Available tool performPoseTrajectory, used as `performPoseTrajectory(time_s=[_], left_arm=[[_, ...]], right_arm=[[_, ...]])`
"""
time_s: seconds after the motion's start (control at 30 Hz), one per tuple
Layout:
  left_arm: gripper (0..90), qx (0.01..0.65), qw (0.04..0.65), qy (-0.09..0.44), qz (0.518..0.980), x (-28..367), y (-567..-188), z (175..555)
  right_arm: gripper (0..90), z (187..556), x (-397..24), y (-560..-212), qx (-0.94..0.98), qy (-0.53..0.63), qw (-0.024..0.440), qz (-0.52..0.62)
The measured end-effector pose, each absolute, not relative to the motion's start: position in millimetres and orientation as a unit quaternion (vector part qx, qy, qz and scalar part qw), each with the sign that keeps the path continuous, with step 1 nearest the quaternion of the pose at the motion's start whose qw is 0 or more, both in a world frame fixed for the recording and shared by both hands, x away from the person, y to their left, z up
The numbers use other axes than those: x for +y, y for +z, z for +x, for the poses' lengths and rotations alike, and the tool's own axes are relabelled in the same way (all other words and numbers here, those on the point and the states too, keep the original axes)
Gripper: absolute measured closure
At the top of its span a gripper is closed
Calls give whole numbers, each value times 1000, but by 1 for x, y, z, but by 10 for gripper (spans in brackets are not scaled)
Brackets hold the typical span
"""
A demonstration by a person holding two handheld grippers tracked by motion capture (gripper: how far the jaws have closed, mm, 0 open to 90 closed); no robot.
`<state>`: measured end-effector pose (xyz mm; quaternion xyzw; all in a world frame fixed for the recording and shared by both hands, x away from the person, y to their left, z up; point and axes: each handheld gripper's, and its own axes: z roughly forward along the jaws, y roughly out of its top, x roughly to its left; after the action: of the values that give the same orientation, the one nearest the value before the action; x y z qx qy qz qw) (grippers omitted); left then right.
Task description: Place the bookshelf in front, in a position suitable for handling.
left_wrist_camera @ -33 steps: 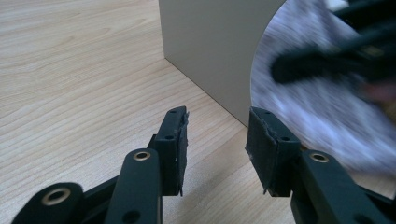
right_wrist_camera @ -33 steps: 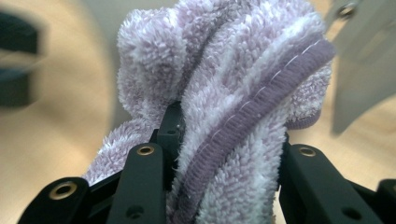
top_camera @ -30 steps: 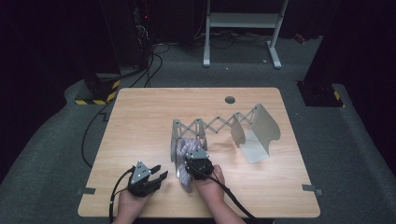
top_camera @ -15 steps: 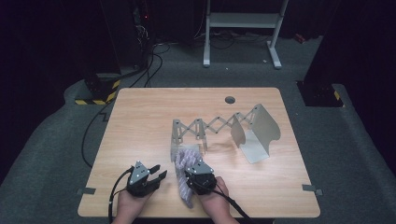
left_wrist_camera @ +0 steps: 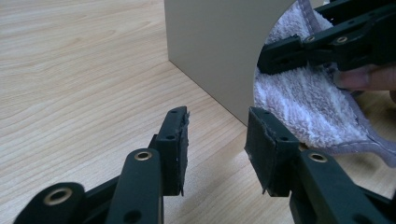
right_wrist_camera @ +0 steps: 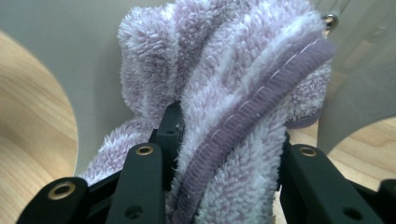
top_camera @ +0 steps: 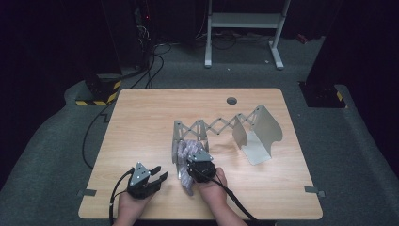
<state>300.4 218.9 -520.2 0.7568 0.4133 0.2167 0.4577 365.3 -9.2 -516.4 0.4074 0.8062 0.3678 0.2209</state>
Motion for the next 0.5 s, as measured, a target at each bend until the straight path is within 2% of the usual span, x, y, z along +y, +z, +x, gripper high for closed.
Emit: performPoseTrajectory(time_s=[0.27,0.43,0.5], left_arm=[[544,426,461,223,745,226,-518,302],[535,430,459,229,743,231,-517,304],[529,432,459,229,742,232,-516,304]], right_arm=[[630,349,-12,-494,784,429,178,412],[629,343,-13,-471,772,460,182,400],[629,341,-13,-448,759,484,193,391]])
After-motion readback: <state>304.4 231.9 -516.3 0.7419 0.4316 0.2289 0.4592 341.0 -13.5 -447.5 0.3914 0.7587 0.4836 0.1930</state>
